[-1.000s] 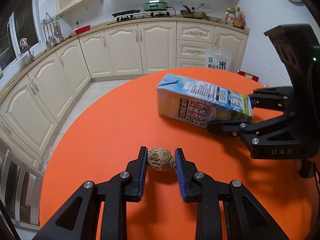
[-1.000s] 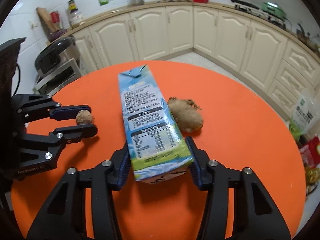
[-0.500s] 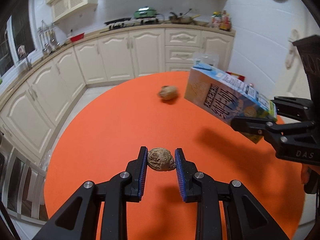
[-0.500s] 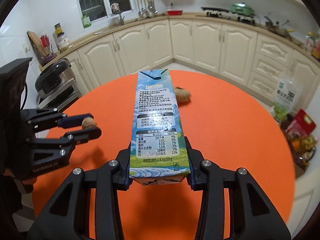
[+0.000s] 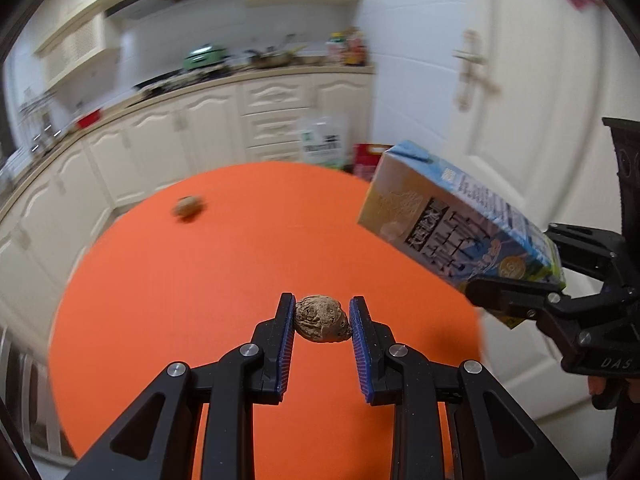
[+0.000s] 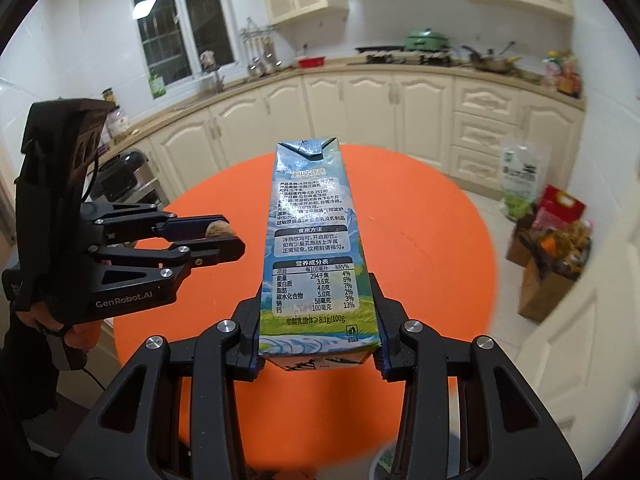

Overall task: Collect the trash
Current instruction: 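Carry the carton to the blue bin and open the right tool over it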

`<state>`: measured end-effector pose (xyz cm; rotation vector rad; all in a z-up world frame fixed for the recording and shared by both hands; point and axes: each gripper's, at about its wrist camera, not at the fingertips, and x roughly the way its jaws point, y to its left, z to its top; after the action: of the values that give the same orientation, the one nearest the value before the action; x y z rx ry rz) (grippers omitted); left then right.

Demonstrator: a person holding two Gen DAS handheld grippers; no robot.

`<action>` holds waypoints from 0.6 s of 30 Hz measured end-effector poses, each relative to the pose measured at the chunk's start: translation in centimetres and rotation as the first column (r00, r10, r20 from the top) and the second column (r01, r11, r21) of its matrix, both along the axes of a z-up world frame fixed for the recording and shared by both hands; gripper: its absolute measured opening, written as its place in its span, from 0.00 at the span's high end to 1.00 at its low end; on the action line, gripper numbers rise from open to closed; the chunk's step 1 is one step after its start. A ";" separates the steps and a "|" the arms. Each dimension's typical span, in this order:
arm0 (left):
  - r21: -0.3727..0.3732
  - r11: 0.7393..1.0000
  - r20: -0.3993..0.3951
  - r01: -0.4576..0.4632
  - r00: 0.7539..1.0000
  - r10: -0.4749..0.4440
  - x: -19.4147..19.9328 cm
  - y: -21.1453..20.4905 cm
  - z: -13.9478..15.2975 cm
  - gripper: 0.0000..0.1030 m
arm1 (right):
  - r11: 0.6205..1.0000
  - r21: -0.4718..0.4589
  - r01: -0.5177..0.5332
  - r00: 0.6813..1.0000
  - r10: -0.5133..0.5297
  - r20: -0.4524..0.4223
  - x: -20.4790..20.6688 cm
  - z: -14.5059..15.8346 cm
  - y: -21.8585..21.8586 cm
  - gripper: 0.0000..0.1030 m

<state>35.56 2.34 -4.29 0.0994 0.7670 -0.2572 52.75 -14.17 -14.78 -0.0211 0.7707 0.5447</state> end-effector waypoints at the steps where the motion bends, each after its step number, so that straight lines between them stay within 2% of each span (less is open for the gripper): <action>1: -0.005 1.000 0.001 0.022 1.000 -0.022 -0.4 -0.8 0.3 0.77 | 1.000 0.000 0.013 1.000 -0.013 0.007 -0.9 0.2 -0.7 0.62; 6: -0.034 0.988 -0.023 0.148 0.989 -0.149 -2.8 -6.0 -0.3 0.77 | 0.990 0.030 0.137 0.990 -0.137 0.015 -6.4 0.6 -6.9 0.62; 8: -0.024 0.983 -0.033 0.183 0.982 -0.184 -3.3 -8.4 -0.6 0.77 | 0.981 0.020 0.195 0.981 -0.195 0.016 -8.1 0.4 -9.2 0.62; 12: 0.001 0.963 -0.066 0.271 0.961 -0.270 -5.0 -13.8 -2.0 0.77 | 0.955 0.008 0.298 0.954 -0.298 -0.021 -11.1 -1.6 -13.1 0.62; 18: 0.072 0.946 -0.130 0.316 0.943 -0.305 -4.8 -19.5 -5.8 0.77 | 0.906 0.023 0.424 0.900 -0.418 -0.120 -13.2 -6.7 -18.6 0.62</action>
<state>30.72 -17.14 -10.14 0.2960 0.8799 -0.5322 39.56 -32.75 -21.44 0.2203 0.8420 0.1506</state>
